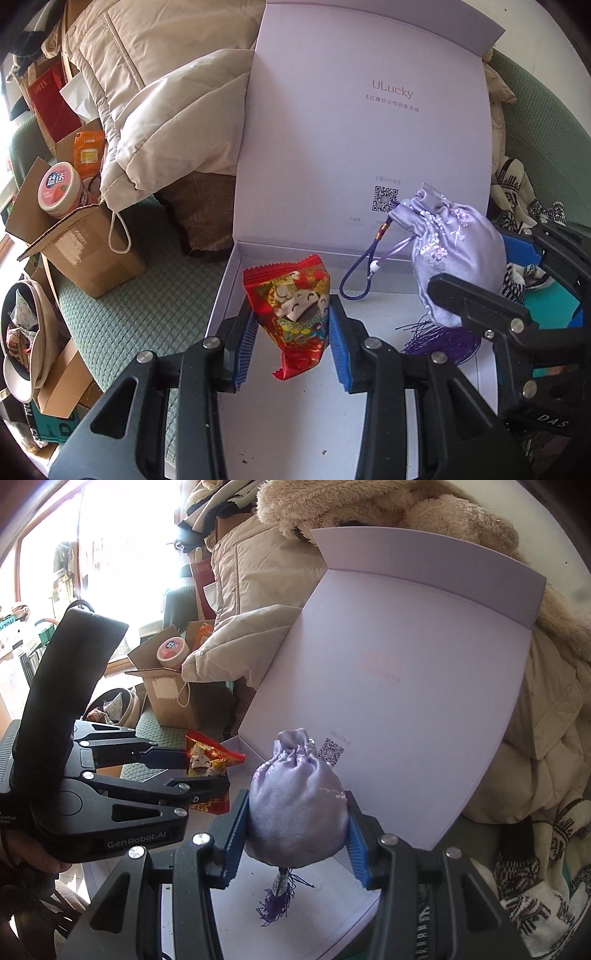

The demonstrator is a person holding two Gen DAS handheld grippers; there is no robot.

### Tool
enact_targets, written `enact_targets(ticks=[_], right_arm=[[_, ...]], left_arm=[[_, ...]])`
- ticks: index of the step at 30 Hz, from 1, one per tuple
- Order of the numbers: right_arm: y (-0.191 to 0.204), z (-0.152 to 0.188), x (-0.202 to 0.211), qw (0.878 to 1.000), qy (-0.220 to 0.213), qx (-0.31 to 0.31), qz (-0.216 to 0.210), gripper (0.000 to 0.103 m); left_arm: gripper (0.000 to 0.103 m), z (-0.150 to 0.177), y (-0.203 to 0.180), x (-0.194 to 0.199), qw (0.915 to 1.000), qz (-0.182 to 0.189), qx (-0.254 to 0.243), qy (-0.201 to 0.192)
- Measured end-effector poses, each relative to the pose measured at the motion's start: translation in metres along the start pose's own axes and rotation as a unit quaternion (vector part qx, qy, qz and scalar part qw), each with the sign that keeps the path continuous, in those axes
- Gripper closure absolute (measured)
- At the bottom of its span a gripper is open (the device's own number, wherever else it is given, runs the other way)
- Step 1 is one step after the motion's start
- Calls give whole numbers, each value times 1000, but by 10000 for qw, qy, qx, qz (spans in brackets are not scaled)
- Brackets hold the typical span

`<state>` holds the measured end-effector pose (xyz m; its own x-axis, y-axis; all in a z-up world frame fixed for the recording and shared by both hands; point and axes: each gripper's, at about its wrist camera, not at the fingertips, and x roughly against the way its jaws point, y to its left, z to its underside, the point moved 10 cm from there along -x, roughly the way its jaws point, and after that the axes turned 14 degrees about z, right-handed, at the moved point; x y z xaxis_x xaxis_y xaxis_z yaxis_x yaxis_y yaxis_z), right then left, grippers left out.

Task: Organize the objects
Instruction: 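Lift and carry the snack bag and lavender pouch into the white box, then open the right gripper releasing the pouch while left releases the snack bag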

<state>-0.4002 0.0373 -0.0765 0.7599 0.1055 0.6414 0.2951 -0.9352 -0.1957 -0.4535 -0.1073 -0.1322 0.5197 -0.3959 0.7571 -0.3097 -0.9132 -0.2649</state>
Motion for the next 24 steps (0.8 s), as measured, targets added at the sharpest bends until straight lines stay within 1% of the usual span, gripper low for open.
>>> enact_targets(ticks=[6, 13, 16, 19, 20, 21, 22, 23, 24], right_arm=[[0, 7, -17, 9999, 159, -9, 8, 55], [2, 13, -28, 9996, 288, -9, -17, 55], [2, 15, -31, 9993, 361, -8, -34, 54], [1, 15, -32, 9992, 407, -5, 26, 53], [0, 15, -31, 9992, 408, -3, 48, 52], [0, 15, -31, 9991, 415, 1, 82, 49], [-1, 15, -31, 9990, 423, 5, 135, 44], [-3, 15, -31, 9990, 418, -4, 170, 43], [-3, 15, -30, 9990, 417, -19, 166, 43]], left_arm=[[68, 3, 8, -20, 9999, -1, 29, 166], [68, 6, 16, -36, 9997, -14, 37, 257], [68, 8, 18, -40, 9996, 12, 86, 257], [67, 8, 22, -41, 9996, -79, 125, 223], [61, 8, 23, -40, 9996, -143, 124, 231], [53, 8, 24, -41, 9995, -177, 126, 242], [50, 8, 25, -40, 9995, -190, 131, 233], [47, 8, 25, -39, 9995, -196, 128, 201], [46, 8, 26, -37, 9995, -211, 122, 176]])
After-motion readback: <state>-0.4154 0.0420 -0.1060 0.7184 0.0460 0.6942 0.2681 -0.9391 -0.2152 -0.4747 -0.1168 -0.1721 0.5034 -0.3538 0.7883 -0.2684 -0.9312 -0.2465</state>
